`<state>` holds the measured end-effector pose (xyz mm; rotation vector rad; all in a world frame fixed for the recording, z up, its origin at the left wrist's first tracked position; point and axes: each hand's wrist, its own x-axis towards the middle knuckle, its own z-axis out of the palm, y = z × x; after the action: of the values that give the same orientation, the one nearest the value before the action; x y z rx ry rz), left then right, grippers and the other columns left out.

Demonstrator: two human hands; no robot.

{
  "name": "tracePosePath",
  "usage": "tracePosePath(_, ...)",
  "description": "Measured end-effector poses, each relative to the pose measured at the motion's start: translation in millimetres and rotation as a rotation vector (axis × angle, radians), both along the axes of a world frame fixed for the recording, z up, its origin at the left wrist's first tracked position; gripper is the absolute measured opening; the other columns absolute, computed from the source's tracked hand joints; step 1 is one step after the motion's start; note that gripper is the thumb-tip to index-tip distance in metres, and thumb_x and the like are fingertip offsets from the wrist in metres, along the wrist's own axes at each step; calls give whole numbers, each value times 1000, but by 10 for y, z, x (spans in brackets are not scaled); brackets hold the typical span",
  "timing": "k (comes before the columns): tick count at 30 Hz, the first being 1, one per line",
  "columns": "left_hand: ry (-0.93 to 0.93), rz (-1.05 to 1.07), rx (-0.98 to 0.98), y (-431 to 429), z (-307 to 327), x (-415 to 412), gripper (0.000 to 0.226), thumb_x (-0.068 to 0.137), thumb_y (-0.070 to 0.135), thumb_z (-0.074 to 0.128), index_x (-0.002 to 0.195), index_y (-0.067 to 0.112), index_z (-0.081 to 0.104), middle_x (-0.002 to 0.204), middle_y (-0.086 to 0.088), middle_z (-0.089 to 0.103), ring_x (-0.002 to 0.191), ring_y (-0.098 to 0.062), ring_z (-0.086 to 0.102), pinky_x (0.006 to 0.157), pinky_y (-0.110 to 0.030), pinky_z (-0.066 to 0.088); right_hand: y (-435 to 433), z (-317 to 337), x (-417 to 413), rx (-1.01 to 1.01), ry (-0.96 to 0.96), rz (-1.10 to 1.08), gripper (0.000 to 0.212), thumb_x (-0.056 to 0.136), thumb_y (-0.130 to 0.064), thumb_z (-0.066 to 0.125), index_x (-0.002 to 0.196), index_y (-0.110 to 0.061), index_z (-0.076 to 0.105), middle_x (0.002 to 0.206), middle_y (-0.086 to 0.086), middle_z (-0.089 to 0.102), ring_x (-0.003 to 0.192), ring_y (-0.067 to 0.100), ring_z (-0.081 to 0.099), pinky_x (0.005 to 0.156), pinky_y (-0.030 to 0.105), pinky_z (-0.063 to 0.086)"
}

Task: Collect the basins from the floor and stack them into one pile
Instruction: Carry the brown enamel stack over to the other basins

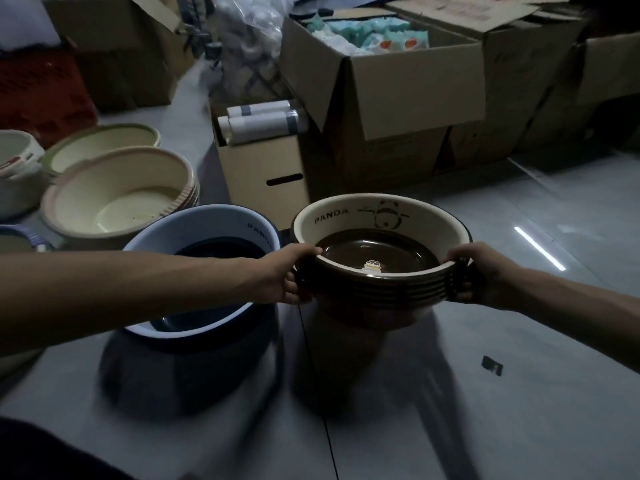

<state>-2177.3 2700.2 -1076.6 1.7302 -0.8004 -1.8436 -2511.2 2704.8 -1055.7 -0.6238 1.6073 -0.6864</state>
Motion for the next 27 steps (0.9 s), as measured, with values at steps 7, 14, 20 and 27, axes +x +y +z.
tracePosePath(7,59,154,-145,4,435,210,69,76,41,84,127,3,57,121,-22,69,104,-36,73,84,-45,62,-85,465,120,-183,-104,-13,31,85,-21,74,109,-5,61,94,11,61,101,29,67,92,44,57)
tracePosePath(14,-21,215,-334,15,856,721,69,78,51,79,127,6,60,113,-15,65,99,-28,70,83,-42,63,-244,753,541,-323,-113,141,57,82,-28,77,131,-10,56,121,13,65,112,31,66,97,47,52)
tracePosePath(20,-86,322,-389,228,1118,1243,50,85,50,73,103,4,67,77,-6,67,69,-19,70,78,-36,62,-415,904,1214,-337,-222,193,19,85,-20,73,100,-10,66,89,6,62,87,18,66,87,33,58)
tracePosePath(27,-176,563,-369,787,909,1988,46,84,52,65,93,6,67,80,-8,67,73,-22,67,78,-33,54,-484,853,2253,-308,-250,367,13,83,-16,70,95,-10,66,77,4,58,75,17,63,74,29,57)
